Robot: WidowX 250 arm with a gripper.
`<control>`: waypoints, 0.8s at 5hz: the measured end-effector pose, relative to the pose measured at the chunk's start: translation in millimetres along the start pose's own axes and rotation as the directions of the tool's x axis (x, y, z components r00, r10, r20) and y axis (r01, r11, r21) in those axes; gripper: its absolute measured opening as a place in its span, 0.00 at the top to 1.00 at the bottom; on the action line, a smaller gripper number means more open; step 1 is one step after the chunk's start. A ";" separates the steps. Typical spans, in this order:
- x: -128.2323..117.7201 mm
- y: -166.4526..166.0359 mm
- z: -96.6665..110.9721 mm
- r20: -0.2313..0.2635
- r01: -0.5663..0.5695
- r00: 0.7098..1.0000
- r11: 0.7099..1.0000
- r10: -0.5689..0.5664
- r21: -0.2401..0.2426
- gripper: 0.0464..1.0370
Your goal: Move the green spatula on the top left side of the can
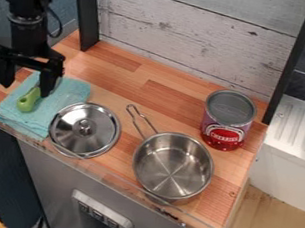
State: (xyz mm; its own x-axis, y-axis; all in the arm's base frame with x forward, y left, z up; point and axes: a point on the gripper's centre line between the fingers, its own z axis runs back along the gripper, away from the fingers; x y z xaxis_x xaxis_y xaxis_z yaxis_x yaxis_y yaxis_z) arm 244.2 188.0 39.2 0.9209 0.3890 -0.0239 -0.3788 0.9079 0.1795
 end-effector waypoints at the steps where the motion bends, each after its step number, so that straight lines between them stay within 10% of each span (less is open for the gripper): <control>1: -1.0 -0.8 -5.2 -0.009 -0.002 1.000 1.000 0.002 -0.005 0.04; 4: -3.9 -3.1 -28.8 -0.072 -0.012 0.997 1.000 0.011 -0.027 0.23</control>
State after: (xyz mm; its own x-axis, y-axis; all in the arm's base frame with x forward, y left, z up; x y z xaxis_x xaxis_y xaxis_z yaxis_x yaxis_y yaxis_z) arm 239.1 188.2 10.4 0.9079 0.4088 -0.0928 -0.3926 0.9068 0.1535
